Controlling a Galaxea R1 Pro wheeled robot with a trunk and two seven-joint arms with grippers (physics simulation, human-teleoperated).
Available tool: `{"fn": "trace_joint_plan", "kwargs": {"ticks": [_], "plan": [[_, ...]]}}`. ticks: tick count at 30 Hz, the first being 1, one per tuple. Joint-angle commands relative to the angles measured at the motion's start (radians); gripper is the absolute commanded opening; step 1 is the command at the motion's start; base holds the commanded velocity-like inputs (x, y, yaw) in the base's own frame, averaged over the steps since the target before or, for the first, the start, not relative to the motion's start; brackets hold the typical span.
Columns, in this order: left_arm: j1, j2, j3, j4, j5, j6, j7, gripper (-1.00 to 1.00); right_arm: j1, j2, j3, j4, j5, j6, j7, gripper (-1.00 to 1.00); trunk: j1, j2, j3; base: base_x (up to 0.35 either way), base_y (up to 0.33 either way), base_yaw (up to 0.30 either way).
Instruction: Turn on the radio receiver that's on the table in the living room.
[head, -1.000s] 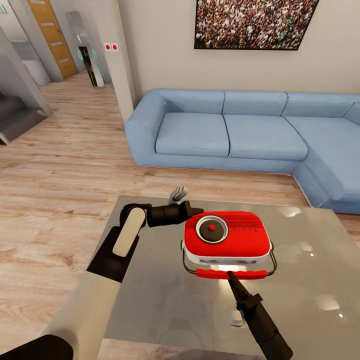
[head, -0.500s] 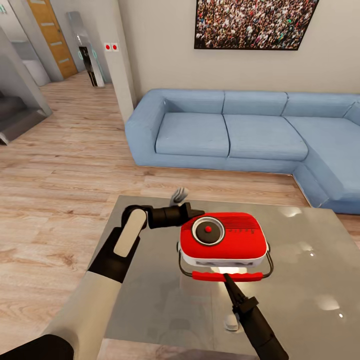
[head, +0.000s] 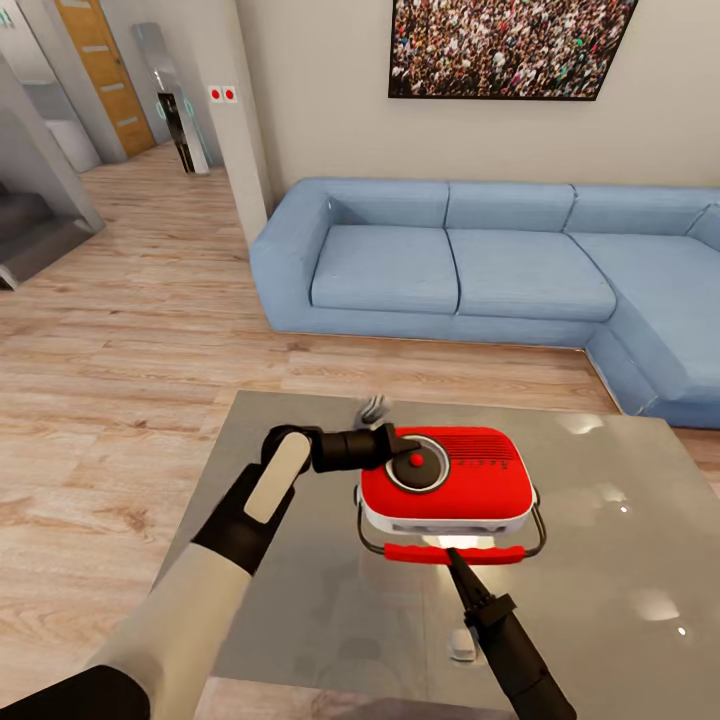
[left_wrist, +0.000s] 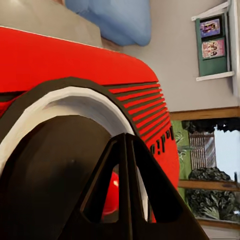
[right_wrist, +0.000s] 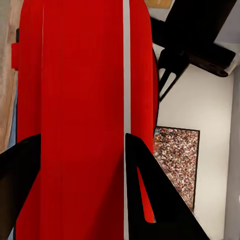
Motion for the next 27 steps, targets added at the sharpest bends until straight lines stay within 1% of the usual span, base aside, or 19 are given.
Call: {"fn": "trace_joint_plan", "kwargs": {"ticks": [1, 4, 12, 16, 20, 24, 27], "plan": [[0.0, 0.0, -0.004, 0.004, 0.008, -0.001, 0.0, -1.0, -0.001, 0.0, 0.001, -0.009, 0.017, 0.007, -0.001, -1.0, 0.0, 0.0, 0.0, 0.0, 0.0, 0.0], [0.0, 0.0, -0.015, 0.013, 0.018, -0.004, 0.0, -1.0, 0.0, 0.0, 0.001, -0.009, 0.017, 0.007, -0.001, -1.0, 0.0, 0.0, 0.0, 0.0, 0.0, 0.0], [0.0, 0.0, -0.024, 0.035, 0.021, -0.006, -0.001, -1.0, 0.0, 0.0, 0.001, -0.009, 0.017, 0.007, -0.001, -1.0, 0.0, 0.0, 0.0, 0.0, 0.0, 0.0], [0.0, 0.0, -0.026, 0.045, 0.023, -0.04, -0.001, -1.0, 0.0, 0.0, 0.001, -0.009, 0.017, 0.007, -0.001, -1.0, 0.0, 0.0, 0.0, 0.0, 0.0, 0.0], [0.0, 0.0, -0.037, 0.048, 0.035, -0.058, 0.0, -1.0, -0.001, 0.0, 0.001, -0.009, 0.017, 0.007, -0.001, -1.0, 0.0, 0.0, 0.0, 0.0, 0.0, 0.0], [0.0, 0.0, -0.059, 0.048, 0.048, -0.064, 0.0, -1.0, -0.001, 0.0, 0.0, -0.009, 0.017, 0.007, -0.001, -1.0, 0.0, 0.0, 0.0, 0.0, 0.0, 0.0], [0.0, 0.0, -0.065, 0.042, 0.06, -0.066, 0.0, -1.0, 0.0, 0.0, 0.0, -0.009, 0.017, 0.007, 0.0, -1.0, 0.0, 0.0, 0.0, 0.0, 0.0, 0.0]]}}
